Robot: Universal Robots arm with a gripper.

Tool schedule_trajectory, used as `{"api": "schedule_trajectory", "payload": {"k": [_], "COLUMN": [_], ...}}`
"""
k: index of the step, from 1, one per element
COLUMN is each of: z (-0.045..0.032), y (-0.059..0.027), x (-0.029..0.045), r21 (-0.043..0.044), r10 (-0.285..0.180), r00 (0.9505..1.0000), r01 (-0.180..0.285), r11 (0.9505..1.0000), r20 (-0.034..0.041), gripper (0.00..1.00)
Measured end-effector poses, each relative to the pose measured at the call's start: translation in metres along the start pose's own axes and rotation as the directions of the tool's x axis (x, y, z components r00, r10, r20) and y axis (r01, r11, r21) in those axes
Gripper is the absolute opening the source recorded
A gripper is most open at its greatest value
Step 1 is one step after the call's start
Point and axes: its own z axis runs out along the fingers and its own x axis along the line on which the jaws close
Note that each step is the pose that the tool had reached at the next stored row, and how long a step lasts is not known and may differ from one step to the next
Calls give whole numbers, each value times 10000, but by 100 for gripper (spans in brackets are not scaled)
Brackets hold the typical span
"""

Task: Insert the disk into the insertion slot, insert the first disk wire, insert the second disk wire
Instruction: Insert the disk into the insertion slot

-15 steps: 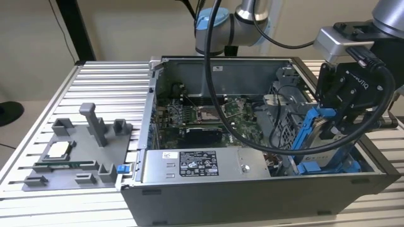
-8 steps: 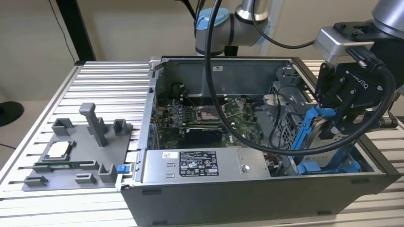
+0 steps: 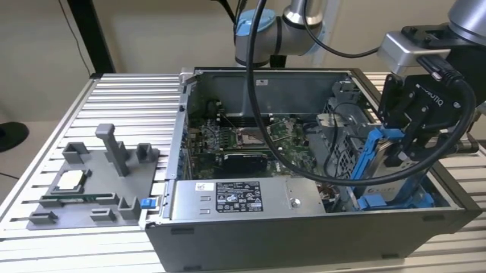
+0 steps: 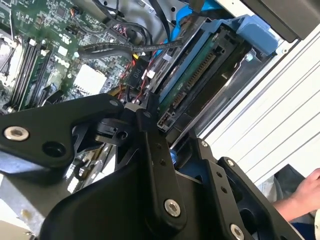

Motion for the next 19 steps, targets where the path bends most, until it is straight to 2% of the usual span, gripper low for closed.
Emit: {"api": "schedule_trajectory", "payload": {"k": [8,9,15,19], "z": [-28,-29,-31,-129], "y": [2,2,2,5], "x": [0,0,2,-8], "r21": [0,-1,0,-6], "r10": [3,2,2,2], "r00": [10000,10000,10000,10000], "r01": [-3,-2,-2,-2], "r11": [10000,10000,10000,10000], "r20": [1,-2,-6,-4], "gripper": [0,100,100,100]}}
